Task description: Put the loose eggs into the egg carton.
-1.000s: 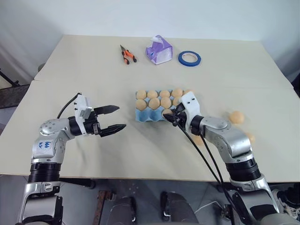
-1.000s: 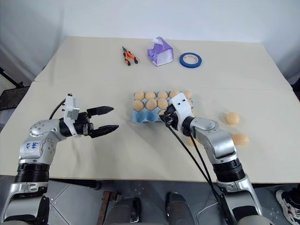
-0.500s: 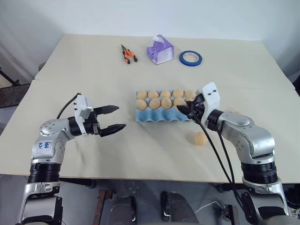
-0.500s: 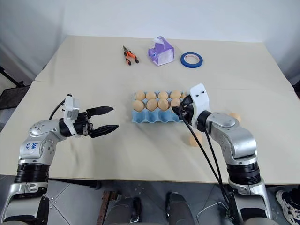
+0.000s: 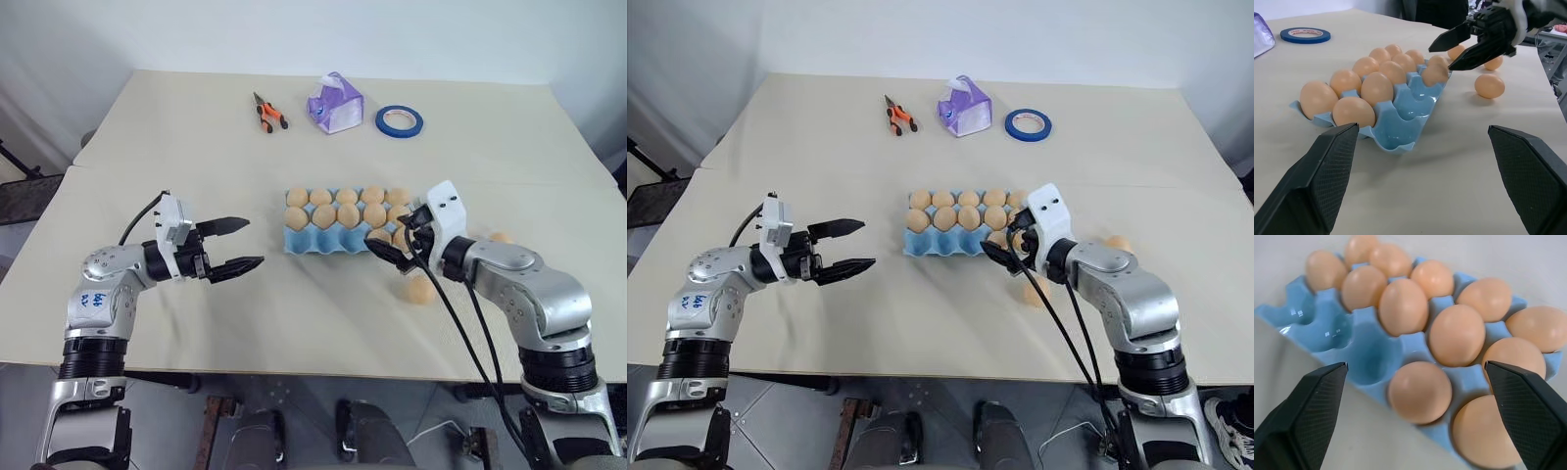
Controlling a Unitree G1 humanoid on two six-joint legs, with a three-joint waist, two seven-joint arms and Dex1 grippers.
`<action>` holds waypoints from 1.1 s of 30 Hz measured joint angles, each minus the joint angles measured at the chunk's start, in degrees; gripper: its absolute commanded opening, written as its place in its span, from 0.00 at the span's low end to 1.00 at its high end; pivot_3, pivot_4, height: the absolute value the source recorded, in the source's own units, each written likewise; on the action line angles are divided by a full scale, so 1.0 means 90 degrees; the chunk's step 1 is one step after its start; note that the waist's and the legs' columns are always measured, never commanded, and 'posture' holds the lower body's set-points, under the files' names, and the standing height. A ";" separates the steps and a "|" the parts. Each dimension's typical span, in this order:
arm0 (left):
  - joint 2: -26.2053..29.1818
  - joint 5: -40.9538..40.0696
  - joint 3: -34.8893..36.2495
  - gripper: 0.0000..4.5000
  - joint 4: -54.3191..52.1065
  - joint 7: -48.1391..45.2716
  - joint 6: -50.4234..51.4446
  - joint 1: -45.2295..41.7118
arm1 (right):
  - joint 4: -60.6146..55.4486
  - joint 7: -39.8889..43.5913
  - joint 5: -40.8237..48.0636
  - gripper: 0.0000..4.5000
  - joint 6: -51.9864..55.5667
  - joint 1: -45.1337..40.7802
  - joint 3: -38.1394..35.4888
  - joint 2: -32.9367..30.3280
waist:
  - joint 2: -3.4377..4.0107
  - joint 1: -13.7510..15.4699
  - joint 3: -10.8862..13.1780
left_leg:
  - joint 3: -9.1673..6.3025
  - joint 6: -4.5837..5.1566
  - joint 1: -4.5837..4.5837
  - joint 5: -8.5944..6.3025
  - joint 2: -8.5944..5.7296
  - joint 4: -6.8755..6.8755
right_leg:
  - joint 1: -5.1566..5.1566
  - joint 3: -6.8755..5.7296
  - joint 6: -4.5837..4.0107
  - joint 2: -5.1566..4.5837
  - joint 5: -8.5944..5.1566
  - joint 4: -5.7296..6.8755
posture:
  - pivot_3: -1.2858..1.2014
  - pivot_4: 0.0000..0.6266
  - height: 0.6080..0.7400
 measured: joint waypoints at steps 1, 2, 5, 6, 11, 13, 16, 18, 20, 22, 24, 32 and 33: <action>-0.0005 0.0000 -0.0035 1.00 0.0007 -0.0031 0.0009 -0.0034 | -0.0243 0.0059 0.0183 1.00 0.0139 0.0115 -0.0280 -0.0158 | 0.0000 0.0003 0.0000 | -0.0002 0.0000 -0.0006 0.0000 0.0000 -0.0001 | -0.0004 -0.0002 0.0000 0.0000 0.0000 -0.0001 | 0.52 0.24 1.00; 0.0016 0.0000 -0.0040 1.00 0.0017 -0.0076 0.0017 -0.0035 | -0.0431 0.0127 0.0327 1.00 0.0246 0.0233 -0.0512 -0.0305 | 0.0000 0.0019 0.0000 | -0.0013 0.0000 -0.0013 0.0000 0.0000 0.0001 | -0.0005 -0.0010 0.0001 0.0000 0.0000 -0.0002 | 0.52 0.24 1.00; 0.0076 -0.0007 -0.0094 1.00 0.0078 -0.0284 0.0070 -0.0083 | -0.1162 0.0512 0.0860 1.00 0.0529 0.1305 -0.1652 -0.0905 | 0.0000 0.0141 0.0000 | -0.0031 0.0003 -0.0027 -0.0008 -0.0001 0.0001 | -0.0005 -0.0029 0.0003 0.0000 0.0001 -0.0008 | 0.52 0.24 1.00; 0.0133 -0.0014 -0.0107 1.00 0.0144 -0.0400 0.0070 -0.0073 | -0.1394 0.0729 0.1016 1.00 0.0582 0.1976 -0.2108 -0.1107 | 0.0000 0.0191 0.0000 | -0.0037 0.0007 -0.0028 -0.0014 -0.0001 0.0002 | -0.0001 -0.0038 0.0004 0.0001 0.0002 -0.0007 | 0.52 0.24 1.00; 0.0216 -0.0011 -0.0281 1.00 0.0318 -0.0732 0.0051 -0.0104 | -0.1699 0.1166 0.1034 1.00 0.0047 0.3784 -0.3083 -0.1228 | 0.0000 0.0164 0.0000 | -0.0018 0.0022 -0.0025 -0.0016 -0.0004 0.0023 | 0.0015 -0.0032 0.0016 0.0003 0.0008 -0.0029 | 0.52 0.24 1.00; 0.0226 -0.0010 -0.0318 1.00 0.0413 -0.0854 0.0013 -0.0115 | -0.1644 0.1199 0.0894 1.00 -0.0317 0.4285 -0.3357 -0.1146 | 0.0000 0.0152 0.0000 | -0.0010 0.0029 -0.0010 -0.0009 -0.0004 0.0028 | 0.0023 -0.0020 0.0021 0.0003 0.0011 -0.0023 | 0.52 0.24 1.00; 0.0239 0.0016 -0.0351 1.00 0.0524 -0.0983 -0.0037 -0.0126 | -0.1346 0.1146 0.0642 1.00 -0.1098 0.4744 -0.3739 -0.0810 | -0.0001 0.0160 0.0000 | -0.0007 0.0029 0.0023 0.0001 -0.0005 0.0027 | 0.0048 -0.0013 0.0016 0.0003 0.0020 -0.0019 | 0.52 0.24 1.00; 0.0241 0.0039 -0.0368 1.00 0.0556 -0.1006 -0.0077 -0.0140 | -0.1125 0.1049 0.0454 1.00 -0.1533 0.4856 -0.3793 -0.0652 | -0.0001 0.0158 0.0000 | 0.0002 0.0026 0.0041 0.0002 -0.0004 0.0023 | 0.0056 0.0000 0.0012 0.0002 0.0025 -0.0019 | 0.52 0.24 1.00; 0.0241 0.0055 -0.0381 1.00 0.0608 -0.1023 -0.0080 -0.0187 | -0.0919 0.0907 0.0299 1.00 -0.1922 0.4854 -0.3798 -0.0487 | -0.0001 0.0151 0.0000 | 0.0012 0.0021 0.0051 0.0004 -0.0001 0.0017 | 0.0056 0.0013 0.0008 0.0002 0.0030 -0.0019 | 0.52 0.24 1.00; 0.0241 0.0067 -0.0396 1.00 0.0632 -0.1027 -0.0082 -0.0236 | -0.0722 0.0741 0.0186 1.00 -0.2192 0.4808 -0.3795 -0.0338 | 0.0000 0.0149 0.0000 | 0.0014 0.0020 0.0052 0.0007 -0.0001 0.0013 | 0.0053 0.0017 0.0007 0.0001 0.0031 -0.0018 | 0.52 0.24 1.00; 0.0241 0.0069 -0.0406 1.00 0.0633 -0.1029 -0.0085 -0.0247 | -0.0576 0.0617 0.0125 1.00 -0.2339 0.4743 -0.3776 -0.0262 | 0.0000 0.0150 0.0000 | 0.0014 0.0018 0.0051 0.0007 0.0000 0.0008 | 0.0048 0.0019 0.0007 0.0001 0.0031 -0.0019 | 0.52 0.24 1.00; 0.0242 0.0074 -0.0431 1.00 0.0649 -0.1009 -0.0087 -0.0250 | 0.0017 0.0259 -0.0075 1.00 -0.2742 0.4382 -0.3374 -0.0069 | 0.0001 0.0147 0.0000 | 0.0017 0.0016 0.0048 0.0006 0.0000 0.0005 | 0.0042 0.0021 0.0005 -0.0001 0.0030 -0.0019 | 0.52 0.24 1.00; 0.0242 0.0075 -0.0431 1.00 0.0654 -0.1000 -0.0087 -0.0250 | 0.0142 0.0216 -0.0132 1.00 -0.2777 0.4324 -0.3313 -0.0070 | 0.0000 0.0149 0.0000 | 0.0016 0.0016 0.0048 0.0006 0.0000 0.0005 | 0.0042 0.0021 0.0005 -0.0002 0.0029 -0.0020 | 0.52 0.24 1.00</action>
